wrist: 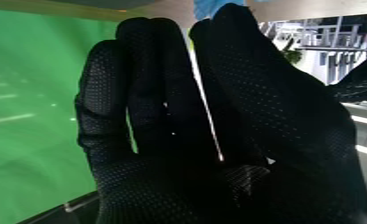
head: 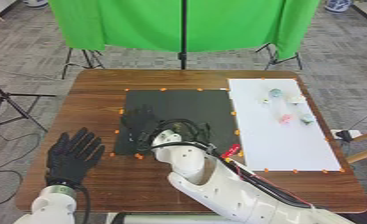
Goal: Arrange flowers
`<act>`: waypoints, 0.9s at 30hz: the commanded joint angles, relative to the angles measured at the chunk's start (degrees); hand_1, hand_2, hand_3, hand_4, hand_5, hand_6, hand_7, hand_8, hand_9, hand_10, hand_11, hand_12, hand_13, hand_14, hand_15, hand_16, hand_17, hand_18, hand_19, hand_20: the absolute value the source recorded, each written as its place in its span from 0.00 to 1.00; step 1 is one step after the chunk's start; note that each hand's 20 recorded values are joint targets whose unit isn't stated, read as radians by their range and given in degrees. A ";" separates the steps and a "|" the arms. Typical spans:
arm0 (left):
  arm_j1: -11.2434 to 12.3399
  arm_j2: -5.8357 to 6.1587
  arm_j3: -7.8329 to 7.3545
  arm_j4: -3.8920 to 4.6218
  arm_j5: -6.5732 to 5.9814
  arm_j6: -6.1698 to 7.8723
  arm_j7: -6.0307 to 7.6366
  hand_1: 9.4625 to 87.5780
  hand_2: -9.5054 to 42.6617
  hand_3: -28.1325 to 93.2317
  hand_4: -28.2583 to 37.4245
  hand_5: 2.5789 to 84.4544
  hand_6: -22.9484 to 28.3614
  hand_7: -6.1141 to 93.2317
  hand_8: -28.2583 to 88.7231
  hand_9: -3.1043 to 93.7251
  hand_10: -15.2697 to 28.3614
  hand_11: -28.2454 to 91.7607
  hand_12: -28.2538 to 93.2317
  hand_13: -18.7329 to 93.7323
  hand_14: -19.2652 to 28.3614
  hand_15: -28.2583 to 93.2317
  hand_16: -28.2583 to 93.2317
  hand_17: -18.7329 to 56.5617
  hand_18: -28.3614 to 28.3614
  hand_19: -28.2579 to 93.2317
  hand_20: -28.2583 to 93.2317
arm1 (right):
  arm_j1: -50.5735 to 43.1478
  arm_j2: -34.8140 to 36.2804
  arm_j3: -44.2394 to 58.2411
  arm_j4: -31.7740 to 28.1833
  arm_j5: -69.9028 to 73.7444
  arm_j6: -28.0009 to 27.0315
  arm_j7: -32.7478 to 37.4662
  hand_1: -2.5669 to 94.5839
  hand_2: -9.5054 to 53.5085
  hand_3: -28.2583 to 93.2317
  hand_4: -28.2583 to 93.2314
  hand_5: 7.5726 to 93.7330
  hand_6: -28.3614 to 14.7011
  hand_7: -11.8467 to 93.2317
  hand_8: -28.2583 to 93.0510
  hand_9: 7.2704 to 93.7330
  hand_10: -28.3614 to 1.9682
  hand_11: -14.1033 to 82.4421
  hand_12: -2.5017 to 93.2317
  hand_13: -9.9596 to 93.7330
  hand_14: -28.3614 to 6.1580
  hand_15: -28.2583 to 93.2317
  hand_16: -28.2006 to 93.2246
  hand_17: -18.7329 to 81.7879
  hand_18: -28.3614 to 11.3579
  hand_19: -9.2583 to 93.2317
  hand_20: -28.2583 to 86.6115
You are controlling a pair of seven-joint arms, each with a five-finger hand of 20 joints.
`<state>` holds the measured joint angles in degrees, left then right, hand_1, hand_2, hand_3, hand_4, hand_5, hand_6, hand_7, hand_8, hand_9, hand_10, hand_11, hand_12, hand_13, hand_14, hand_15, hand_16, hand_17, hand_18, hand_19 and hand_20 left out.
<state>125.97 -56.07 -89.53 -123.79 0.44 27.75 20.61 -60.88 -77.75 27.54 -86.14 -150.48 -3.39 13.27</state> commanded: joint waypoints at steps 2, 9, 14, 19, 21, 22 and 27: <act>2.59 -1.88 -0.54 1.12 -0.37 -0.39 -2.03 0.29 0.47 0.82 0.00 0.57 0.61 0.27 0.19 0.51 0.74 0.43 0.45 0.49 0.82 0.62 0.30 0.17 0.83 0.64 0.35 | -1.60 4.01 1.06 -6.56 3.51 -4.34 2.74 0.64 0.00 0.84 0.03 0.70 0.46 0.22 0.16 0.67 0.26 0.32 0.22 0.58 0.37 0.64 0.52 0.46 0.07 0.84 0.59; 3.77 -2.71 -1.27 0.61 -0.02 0.13 -2.18 0.29 0.46 0.83 0.00 0.51 0.59 0.30 0.16 0.48 0.72 0.46 0.41 0.49 0.79 0.63 0.26 0.19 0.81 0.63 0.36 | -2.92 7.38 2.90 -11.80 4.35 -9.36 5.28 0.55 0.00 0.88 0.03 0.63 0.37 0.17 0.16 0.62 0.19 0.29 0.21 0.56 0.22 0.69 0.43 0.44 0.04 0.84 0.57; 2.34 -3.82 -0.64 1.52 1.02 -1.75 -4.22 0.28 0.45 0.84 0.00 0.51 0.58 0.31 0.15 0.47 0.71 0.46 0.39 0.49 0.78 0.64 0.25 0.19 0.80 0.62 0.36 | -6.67 12.35 11.66 -18.38 7.65 -9.89 12.58 0.51 0.00 0.87 0.04 0.55 0.37 0.16 0.17 0.57 0.18 0.28 0.21 0.52 0.19 0.69 0.40 0.43 0.03 0.83 0.56; 2.22 -2.94 -0.55 1.28 1.89 -4.09 -4.71 0.28 0.44 0.84 0.00 0.53 0.58 0.30 0.14 0.48 0.71 0.47 0.36 0.48 0.76 0.65 0.21 0.19 0.79 0.61 0.37 | -11.64 20.03 24.24 -20.69 12.66 -4.24 21.81 0.48 0.00 0.87 0.04 0.51 0.44 0.18 0.17 0.51 0.19 0.27 0.21 0.47 0.19 0.67 0.38 0.39 0.05 0.79 0.54; 2.22 -2.85 -0.75 1.25 2.61 -4.73 -4.54 0.29 0.44 0.84 0.00 0.53 0.58 0.30 0.14 0.47 0.71 0.48 0.36 0.48 0.75 0.66 0.20 0.20 0.78 0.60 0.37 | -13.42 23.41 28.35 -21.76 14.07 -5.47 27.91 0.47 0.00 0.87 0.04 0.51 0.45 0.19 0.17 0.51 0.19 0.27 0.21 0.48 0.19 0.66 0.37 0.40 0.04 0.79 0.53; 2.34 -2.90 -0.84 1.20 3.27 -4.69 -4.39 0.29 0.44 0.84 0.00 0.53 0.58 0.30 0.14 0.47 0.71 0.48 0.36 0.48 0.74 0.66 0.20 0.20 0.78 0.60 0.37 | -14.69 25.10 30.79 -22.44 15.33 -6.50 30.19 0.47 0.00 0.87 0.04 0.51 0.45 0.19 0.17 0.52 0.19 0.27 0.21 0.48 0.19 0.66 0.37 0.40 0.04 0.80 0.53; 3.86 -3.41 -1.30 0.91 2.72 -4.58 -3.16 0.29 0.44 0.84 0.00 0.51 0.58 0.30 0.14 0.46 0.70 0.49 0.35 0.47 0.72 0.66 0.19 0.20 0.77 0.60 0.38 | -20.36 30.46 41.54 -22.27 18.27 -4.92 36.23 0.46 0.00 0.85 0.05 0.52 0.45 0.19 0.16 0.52 0.17 0.27 0.21 0.50 0.18 0.66 0.37 0.42 0.02 0.83 0.54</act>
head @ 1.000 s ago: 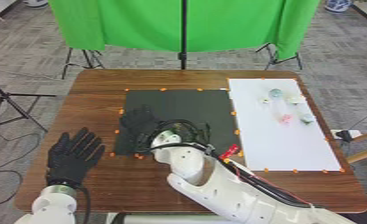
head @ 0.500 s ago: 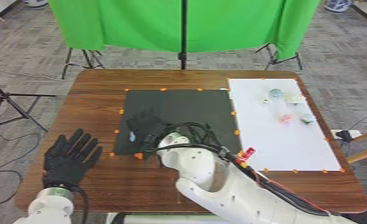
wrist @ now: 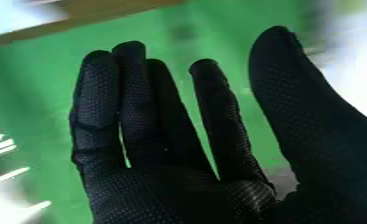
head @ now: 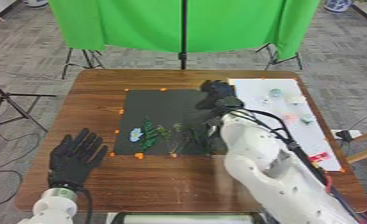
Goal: Arrange flowers
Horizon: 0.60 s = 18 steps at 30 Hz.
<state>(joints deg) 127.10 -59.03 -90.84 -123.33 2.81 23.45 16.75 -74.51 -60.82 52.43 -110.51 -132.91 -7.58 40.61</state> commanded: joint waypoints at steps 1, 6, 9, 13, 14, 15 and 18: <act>2.78 -0.59 0.03 0.42 0.29 -0.15 0.80 0.29 0.44 0.84 0.00 0.51 0.58 0.30 0.14 0.45 0.70 0.49 0.35 0.47 0.72 0.66 0.19 0.20 0.77 0.60 0.38 | -7.62 14.39 18.13 2.23 0.99 0.13 9.56 0.46 0.00 0.85 0.05 0.52 0.45 0.19 0.16 0.52 0.17 0.27 0.21 0.50 0.17 0.66 0.37 0.42 0.02 0.83 0.54; 3.34 -0.89 -0.17 -0.15 -0.55 2.43 1.34 0.29 0.43 0.85 0.00 0.48 0.57 0.31 0.14 0.44 0.68 0.50 0.34 0.47 0.72 0.66 0.19 0.20 0.77 0.59 0.38 | -10.80 16.32 23.58 2.26 4.96 -1.40 11.51 0.45 0.00 0.84 0.05 0.51 0.44 0.19 0.17 0.52 0.16 0.27 0.21 0.50 0.17 0.66 0.37 0.42 0.01 0.84 0.53; 3.52 -1.02 -0.33 -0.32 -1.67 2.80 1.61 0.29 0.43 0.85 0.00 0.47 0.57 0.32 0.13 0.43 0.68 0.50 0.34 0.46 0.71 0.67 0.19 0.20 0.77 0.59 0.38 | -12.05 16.61 24.56 2.15 5.91 -1.55 9.23 0.45 0.00 0.84 0.04 0.51 0.45 0.19 0.17 0.51 0.18 0.27 0.21 0.50 0.18 0.66 0.37 0.43 0.01 0.84 0.53; 3.45 -0.99 -0.10 -0.29 -0.77 2.55 1.34 0.29 0.43 0.85 0.00 0.47 0.57 0.33 0.13 0.43 0.68 0.51 0.34 0.46 0.71 0.67 0.18 0.20 0.77 0.59 0.39 | -12.00 16.43 22.54 2.03 5.12 -1.07 7.08 0.49 0.00 0.86 0.02 0.51 0.49 0.21 0.16 0.51 0.25 0.27 0.21 0.52 0.25 0.66 0.37 0.43 0.05 0.85 0.54; 3.51 -0.93 -0.07 -0.33 -0.36 2.39 1.24 0.30 0.42 0.85 0.00 0.47 0.57 0.33 0.13 0.43 0.68 0.51 0.33 0.46 0.71 0.67 0.18 0.20 0.77 0.59 0.39 | -11.66 16.06 22.02 1.94 5.34 -1.55 6.85 0.50 0.00 0.86 0.02 0.51 0.50 0.21 0.16 0.51 0.26 0.27 0.21 0.52 0.25 0.66 0.37 0.44 0.05 0.85 0.54; 3.50 -0.95 0.01 -0.34 -0.21 2.39 1.34 0.30 0.42 0.85 0.00 0.47 0.57 0.33 0.13 0.43 0.68 0.51 0.33 0.46 0.71 0.67 0.18 0.20 0.77 0.59 0.39 | -11.01 15.76 21.11 2.08 5.54 -1.22 6.84 0.50 0.00 0.86 0.01 0.52 0.50 0.21 0.16 0.51 0.26 0.27 0.21 0.52 0.25 0.66 0.37 0.44 0.05 0.85 0.54; 3.78 -1.14 -0.02 -0.49 -0.75 2.22 1.45 0.31 0.40 0.85 0.00 0.47 0.57 0.33 0.13 0.43 0.68 0.51 0.33 0.46 0.71 0.67 0.18 0.20 0.77 0.59 0.39 | -9.01 15.01 18.50 3.20 4.40 -2.67 6.76 0.51 0.00 0.87 0.01 0.53 0.50 0.22 0.16 0.51 0.26 0.27 0.21 0.53 0.26 0.66 0.37 0.44 0.05 0.85 0.54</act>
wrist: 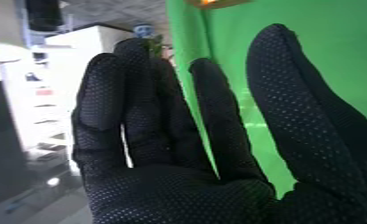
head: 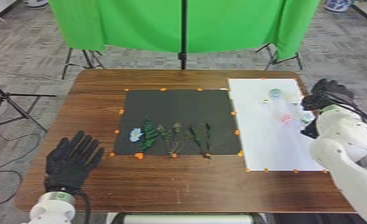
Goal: Arrange flowers
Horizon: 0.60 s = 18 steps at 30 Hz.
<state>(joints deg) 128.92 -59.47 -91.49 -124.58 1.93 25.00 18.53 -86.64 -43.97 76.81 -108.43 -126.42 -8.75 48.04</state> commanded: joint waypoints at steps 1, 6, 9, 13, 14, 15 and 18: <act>2.10 -0.73 0.66 0.71 0.23 0.58 -0.18 0.32 0.40 0.85 0.00 0.47 0.58 0.33 0.13 0.43 0.68 0.51 0.33 0.46 0.71 0.67 0.18 0.20 0.77 0.59 0.39 | 3.93 -2.30 -6.48 1.66 -2.10 -2.62 -0.28 0.51 0.00 0.87 0.01 0.53 0.50 0.22 0.16 0.51 0.26 0.27 0.21 0.53 0.26 0.66 0.37 0.44 0.05 0.85 0.54; 2.08 -0.80 0.79 0.68 -0.14 0.34 0.01 0.32 0.40 0.85 0.00 0.49 0.58 0.33 0.13 0.43 0.68 0.51 0.33 0.46 0.71 0.67 0.18 0.20 0.77 0.59 0.39 | 5.99 -3.25 -8.01 4.18 -1.10 -4.61 0.92 0.52 0.00 0.87 0.01 0.53 0.49 0.22 0.16 0.52 0.25 0.27 0.21 0.54 0.26 0.65 0.37 0.45 0.04 0.86 0.54; 1.97 -0.99 0.86 0.78 -0.34 0.34 -0.06 0.31 0.41 0.85 0.00 0.49 0.59 0.32 0.13 0.43 0.68 0.51 0.33 0.46 0.71 0.67 0.18 0.20 0.77 0.59 0.39 | 6.85 -3.19 -8.59 6.33 -0.91 -3.63 1.92 0.52 0.00 0.87 0.01 0.54 0.49 0.21 0.16 0.50 0.23 0.26 0.20 0.54 0.25 0.65 0.37 0.46 0.04 0.86 0.54; 2.12 -1.13 0.71 0.79 -0.10 0.57 -0.73 0.31 0.43 0.84 0.00 0.50 0.59 0.32 0.13 0.44 0.68 0.51 0.33 0.46 0.71 0.67 0.18 0.20 0.77 0.59 0.39 | 6.54 -3.11 -8.13 7.50 0.12 -3.70 2.66 0.51 0.00 0.87 0.01 0.54 0.48 0.22 0.16 0.44 0.19 0.25 0.20 0.51 0.22 0.66 0.37 0.46 0.03 0.87 0.53; 2.20 -1.26 0.62 0.76 -0.06 0.59 -0.94 0.30 0.43 0.84 0.00 0.50 0.59 0.32 0.13 0.44 0.68 0.51 0.33 0.46 0.71 0.67 0.18 0.20 0.77 0.59 0.39 | 6.27 -3.18 -7.86 7.55 0.22 -4.93 2.48 0.51 0.00 0.87 0.02 0.54 0.48 0.22 0.16 0.44 0.19 0.25 0.19 0.51 0.22 0.66 0.37 0.46 0.03 0.87 0.53; 2.20 -1.31 0.60 0.78 -0.06 0.55 -1.08 0.30 0.43 0.84 0.00 0.50 0.59 0.32 0.13 0.44 0.68 0.51 0.33 0.46 0.71 0.67 0.18 0.20 0.77 0.59 0.39 | 6.03 -3.20 -7.82 7.66 0.40 -5.29 2.54 0.51 0.00 0.87 0.02 0.54 0.48 0.22 0.16 0.44 0.19 0.25 0.19 0.51 0.22 0.67 0.37 0.46 0.03 0.87 0.53; 1.98 -1.36 0.69 0.86 -0.24 0.57 -1.27 0.30 0.44 0.84 0.00 0.51 0.59 0.32 0.13 0.44 0.69 0.51 0.33 0.46 0.71 0.67 0.18 0.20 0.77 0.59 0.39 | 5.20 -3.55 -7.55 7.89 1.52 -6.51 2.81 0.51 0.00 0.86 0.02 0.55 0.48 0.22 0.16 0.45 0.19 0.25 0.20 0.51 0.22 0.67 0.37 0.46 0.03 0.88 0.53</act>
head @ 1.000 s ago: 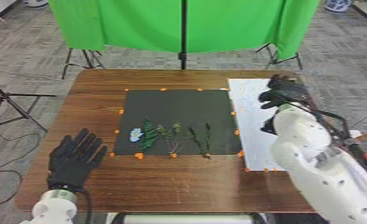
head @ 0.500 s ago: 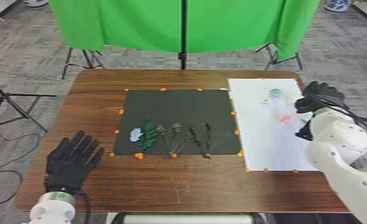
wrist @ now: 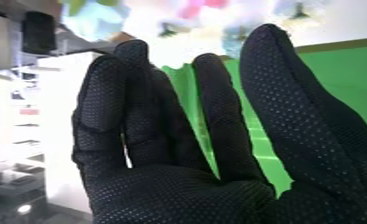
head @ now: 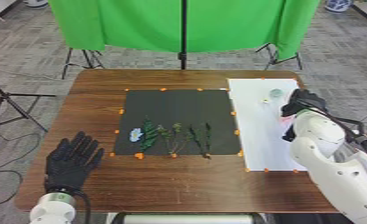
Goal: Arrange flowers
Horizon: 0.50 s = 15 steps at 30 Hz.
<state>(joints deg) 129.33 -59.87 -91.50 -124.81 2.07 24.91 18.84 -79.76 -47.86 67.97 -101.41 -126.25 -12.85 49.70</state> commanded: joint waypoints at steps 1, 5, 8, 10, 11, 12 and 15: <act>1.51 -0.95 0.71 1.11 -0.27 0.71 -1.68 0.30 0.44 0.84 0.00 0.51 0.59 0.32 0.13 0.44 0.69 0.51 0.33 0.46 0.72 0.67 0.18 0.20 0.77 0.59 0.39 | -2.08 0.42 0.87 0.73 1.64 -2.40 1.61 0.51 0.00 0.86 0.02 0.56 0.49 0.22 0.16 0.45 0.19 0.25 0.20 0.51 0.22 0.67 0.37 0.46 0.03 0.88 0.53; 1.46 -1.36 0.70 1.36 -0.48 1.43 -2.02 0.31 0.42 0.84 0.00 0.51 0.59 0.31 0.14 0.44 0.69 0.51 0.33 0.46 0.71 0.67 0.18 0.20 0.77 0.59 0.39 | -4.21 -0.26 -0.67 0.26 0.59 -2.94 0.84 0.51 0.00 0.86 0.03 0.57 0.49 0.23 0.16 0.49 0.19 0.27 0.20 0.54 0.23 0.70 0.38 0.47 0.02 0.90 0.54; 1.37 -1.67 0.77 1.45 -2.59 1.05 -1.89 0.32 0.41 0.84 0.00 0.52 0.59 0.32 0.14 0.45 0.68 0.51 0.33 0.47 0.71 0.67 0.18 0.20 0.77 0.59 0.39 | -4.66 -0.90 -1.66 0.50 1.02 -2.63 0.92 0.51 0.00 0.85 0.03 0.57 0.48 0.23 0.16 0.51 0.19 0.28 0.21 0.54 0.23 0.72 0.39 0.47 0.02 0.91 0.54; 1.19 -1.70 0.93 1.57 -2.41 1.29 -2.00 0.33 0.40 0.84 0.00 0.52 0.59 0.32 0.14 0.45 0.68 0.51 0.33 0.47 0.71 0.67 0.18 0.20 0.77 0.59 0.39 | -4.88 -1.01 -2.34 0.71 0.38 -1.67 0.76 0.51 0.00 0.85 0.03 0.57 0.48 0.23 0.16 0.53 0.19 0.29 0.21 0.55 0.23 0.73 0.39 0.48 0.02 0.91 0.54; 1.16 -1.73 0.85 1.55 -2.93 1.36 -1.88 0.33 0.40 0.84 0.00 0.52 0.59 0.32 0.14 0.45 0.68 0.52 0.33 0.47 0.71 0.67 0.18 0.20 0.77 0.59 0.39 | -4.95 -1.06 -2.61 0.80 0.35 -0.90 0.67 0.51 0.00 0.85 0.03 0.57 0.48 0.23 0.16 0.55 0.20 0.31 0.22 0.56 0.24 0.74 0.39 0.48 0.03 0.91 0.54; 1.10 -1.76 0.79 1.55 -3.43 1.45 -1.78 0.33 0.40 0.84 0.00 0.52 0.59 0.32 0.14 0.45 0.68 0.52 0.33 0.47 0.71 0.67 0.18 0.20 0.77 0.59 0.39 | -5.07 -1.06 -2.86 0.85 0.23 0.15 0.57 0.52 0.00 0.85 0.03 0.58 0.48 0.23 0.16 0.57 0.22 0.33 0.23 0.57 0.25 0.74 0.40 0.48 0.03 0.91 0.54; 1.22 -1.77 0.69 1.49 -3.88 2.08 -1.65 0.33 0.40 0.84 0.00 0.52 0.60 0.32 0.14 0.45 0.68 0.52 0.33 0.47 0.71 0.67 0.18 0.20 0.77 0.59 0.39 | -4.98 -1.21 -3.30 0.96 0.64 1.25 0.69 0.51 0.02 0.84 0.04 0.64 0.51 0.25 0.16 0.67 0.29 0.43 0.27 0.62 0.29 0.74 0.42 0.50 0.05 0.92 0.53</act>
<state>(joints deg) 129.08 -60.59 -91.90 -124.83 0.48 24.96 18.28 -83.29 -48.25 66.36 -101.60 -125.82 -14.17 50.39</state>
